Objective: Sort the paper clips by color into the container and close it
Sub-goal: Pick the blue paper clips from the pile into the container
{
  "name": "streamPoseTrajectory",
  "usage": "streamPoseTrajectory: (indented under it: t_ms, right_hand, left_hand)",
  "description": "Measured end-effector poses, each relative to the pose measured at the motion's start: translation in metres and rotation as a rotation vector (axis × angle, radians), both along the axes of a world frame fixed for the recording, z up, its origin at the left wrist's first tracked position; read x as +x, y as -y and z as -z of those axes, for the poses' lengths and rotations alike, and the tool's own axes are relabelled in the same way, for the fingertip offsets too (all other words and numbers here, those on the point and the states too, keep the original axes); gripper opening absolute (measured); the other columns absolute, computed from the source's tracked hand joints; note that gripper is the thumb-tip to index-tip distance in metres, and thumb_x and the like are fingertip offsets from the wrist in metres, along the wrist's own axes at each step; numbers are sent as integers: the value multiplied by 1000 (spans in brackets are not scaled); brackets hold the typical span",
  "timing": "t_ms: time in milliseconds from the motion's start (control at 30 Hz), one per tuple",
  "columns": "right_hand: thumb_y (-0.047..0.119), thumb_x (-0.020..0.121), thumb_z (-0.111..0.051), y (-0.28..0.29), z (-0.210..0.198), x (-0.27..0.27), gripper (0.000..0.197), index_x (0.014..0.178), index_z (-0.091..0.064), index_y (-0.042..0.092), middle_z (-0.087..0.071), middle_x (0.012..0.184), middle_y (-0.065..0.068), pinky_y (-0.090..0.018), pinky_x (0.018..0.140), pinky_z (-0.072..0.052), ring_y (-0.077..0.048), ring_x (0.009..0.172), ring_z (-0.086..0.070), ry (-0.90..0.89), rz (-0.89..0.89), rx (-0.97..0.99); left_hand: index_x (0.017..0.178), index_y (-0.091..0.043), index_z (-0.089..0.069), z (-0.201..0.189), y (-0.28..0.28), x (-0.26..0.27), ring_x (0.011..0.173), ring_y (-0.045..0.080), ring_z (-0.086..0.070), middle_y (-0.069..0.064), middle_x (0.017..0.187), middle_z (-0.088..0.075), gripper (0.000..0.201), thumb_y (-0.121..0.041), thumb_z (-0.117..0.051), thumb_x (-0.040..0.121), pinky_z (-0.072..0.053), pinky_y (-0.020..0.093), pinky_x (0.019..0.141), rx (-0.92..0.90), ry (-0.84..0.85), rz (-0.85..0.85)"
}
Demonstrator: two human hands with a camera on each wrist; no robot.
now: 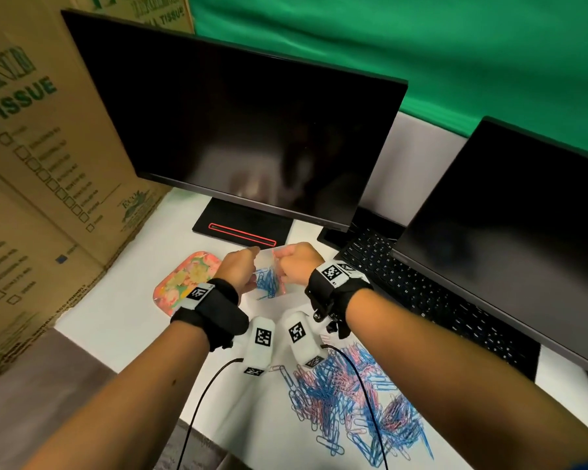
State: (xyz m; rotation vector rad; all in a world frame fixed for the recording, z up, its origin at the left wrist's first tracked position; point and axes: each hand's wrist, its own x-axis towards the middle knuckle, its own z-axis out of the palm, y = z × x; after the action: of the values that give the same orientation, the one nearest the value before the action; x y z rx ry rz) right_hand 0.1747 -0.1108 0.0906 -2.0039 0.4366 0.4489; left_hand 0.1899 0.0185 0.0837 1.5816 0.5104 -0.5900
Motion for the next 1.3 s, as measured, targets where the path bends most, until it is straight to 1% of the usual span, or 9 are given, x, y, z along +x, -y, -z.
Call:
streamPoseTrajectory:
  t_ms: [167,267,400,533,700,833,967,1167,1300]
  right_hand:
    - [3,83,-55,32,8,-24,22,90,-71,17,-68,89,-10,-38,84,-57,-25,81,-66,41,96,81]
    - [-1,85,-52,55,13,-58,28,75,-64,23,-65,78,-9,-24,60,-49,-20,66,-60,55,117,74]
    - [4,83,-54,80,22,-120,27,78,-69,26,-66,73,5,-17,58,-44,-17,71,-63,77,35,-152]
    - [16,89,-52,95,38,-193,23,108,-66,17,-70,103,-4,-26,83,-51,-19,94,-63,93,-195,-404]
    - [55,83,-46,81,85,-276,59,138,-41,34,-50,143,-2,-44,105,-43,-23,130,-49,219,-634,-708]
    - [73,83,-31,82,103,-293,72,147,-22,43,-38,150,-7,-53,109,-18,-34,135,-39,163,-694,-848]
    - [76,86,-25,106,105,-294,70,148,-17,45,-29,154,-11,-55,103,-12,-42,136,-33,122,-639,-872]
    - [60,92,-37,118,99,-286,49,136,-44,41,-40,149,-10,-58,115,-20,-36,139,-34,183,-509,-829]
    - [32,85,-53,107,95,-278,16,95,-66,30,-63,99,5,-38,79,-53,-17,94,-54,440,-423,-751]
  left_hand:
    - [110,-9,-63,-6,7,-16,92,27,-60,10,99,-61,22,-16,-48,95,-49,31,75,63,167,109]
    - [83,-18,-67,2,13,-41,71,14,-61,1,81,-66,16,-9,-55,89,-46,22,61,118,376,385]
    - [71,-28,-61,23,17,-77,64,1,-58,-9,74,-66,23,-9,-62,84,-46,15,67,307,620,846]
    - [92,-30,-63,49,14,-113,79,13,-58,-10,89,-59,14,-21,-55,84,-50,28,74,517,758,1206]
    - [127,-30,-50,94,8,-159,107,22,-58,0,126,-54,47,-32,-44,81,-52,32,82,617,1055,1536]
    - [144,-30,-33,116,-1,-156,132,30,-46,9,150,-39,70,-31,-59,79,-49,43,99,723,1066,1623]
    - [150,-42,-3,110,-4,-141,147,21,-10,3,162,-4,77,-41,-48,88,-23,41,117,683,952,1611]
    - [118,-28,-60,100,-10,-131,109,27,-58,0,123,-58,43,-20,-62,76,-51,37,87,667,1002,1256]
    - [93,-26,-68,97,-16,-133,84,27,-63,-3,93,-62,27,-12,-64,71,-53,35,68,715,1000,1256]
